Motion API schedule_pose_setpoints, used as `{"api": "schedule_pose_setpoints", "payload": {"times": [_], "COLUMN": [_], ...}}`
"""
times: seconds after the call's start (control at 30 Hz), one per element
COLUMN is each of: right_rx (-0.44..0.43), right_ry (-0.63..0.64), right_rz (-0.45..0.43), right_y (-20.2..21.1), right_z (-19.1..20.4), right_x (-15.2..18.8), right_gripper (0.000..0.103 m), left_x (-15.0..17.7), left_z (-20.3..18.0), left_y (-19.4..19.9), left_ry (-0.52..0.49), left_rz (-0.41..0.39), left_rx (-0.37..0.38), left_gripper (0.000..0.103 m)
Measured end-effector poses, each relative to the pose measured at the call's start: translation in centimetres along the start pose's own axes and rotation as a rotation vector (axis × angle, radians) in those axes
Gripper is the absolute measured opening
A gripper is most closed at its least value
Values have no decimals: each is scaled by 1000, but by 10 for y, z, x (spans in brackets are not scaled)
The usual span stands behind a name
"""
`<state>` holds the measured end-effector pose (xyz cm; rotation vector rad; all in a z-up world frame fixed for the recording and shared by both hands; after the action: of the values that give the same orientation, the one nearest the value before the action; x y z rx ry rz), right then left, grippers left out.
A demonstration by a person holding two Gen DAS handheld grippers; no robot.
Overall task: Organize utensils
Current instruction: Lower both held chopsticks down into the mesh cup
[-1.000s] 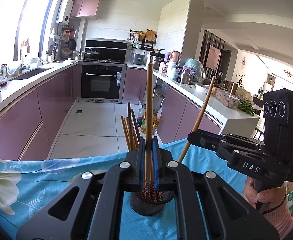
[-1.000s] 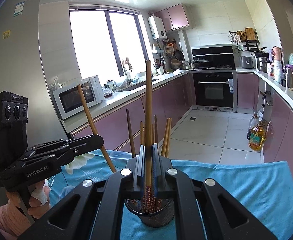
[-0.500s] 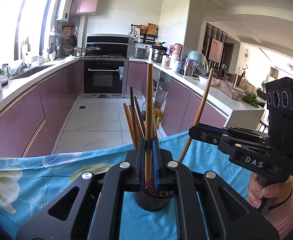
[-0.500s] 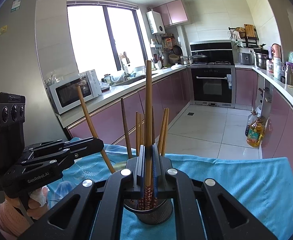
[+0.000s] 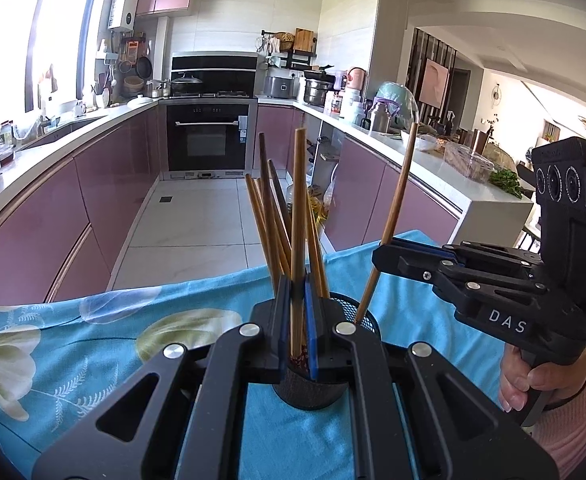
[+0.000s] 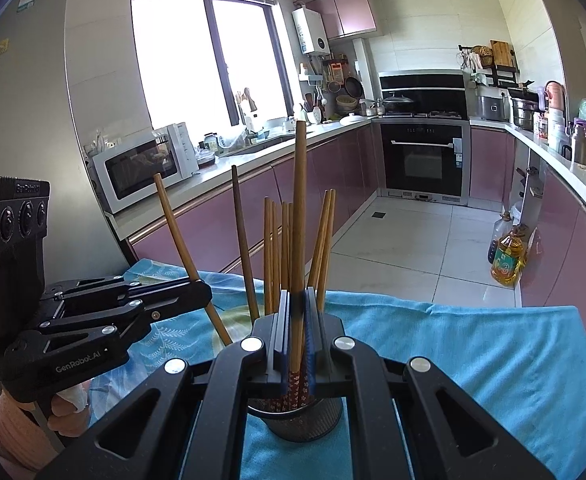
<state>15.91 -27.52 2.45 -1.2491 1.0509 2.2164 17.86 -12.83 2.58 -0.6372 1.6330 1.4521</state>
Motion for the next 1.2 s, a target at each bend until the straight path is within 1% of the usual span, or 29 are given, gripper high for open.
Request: {"api": "schedule_pose_setpoints", "payload": {"times": [0.37, 0.53, 0.77, 0.83, 1.2], "right_rx": [3, 3, 2, 2, -2], "right_ry": [-4, -8, -12, -13, -22], "right_rz": [41, 53, 54, 55, 57], "right_y": [-13, -20, -23, -25, -34], "right_z": [-5, -6, -6, -6, -8], "right_x": [8, 10, 10, 10, 9], "right_gripper": [6, 6, 6, 6, 6], "left_x": [4, 5, 2, 6, 6], "left_z": [3, 5, 8, 7, 11], "left_y": [-20, -28, -37, -37, -53], "left_ry": [2, 11, 21, 24, 40], "left_rz": [47, 55, 59, 60, 86], "left_rx": [4, 4, 2, 1, -11], "left_gripper": [8, 8, 8, 8, 8]}}
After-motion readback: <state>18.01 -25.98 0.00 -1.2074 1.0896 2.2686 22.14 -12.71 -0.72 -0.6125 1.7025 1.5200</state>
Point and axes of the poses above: each gripper's, at about its wrist camera, not at the fingertips, and y roughly against the way its jaws point, z to its left, x to its underside, the point moved 4 cm from there along -y, roughly the way its jaws point, and after that the axes turned 15 degrees about -x, right-handed, at the moved point
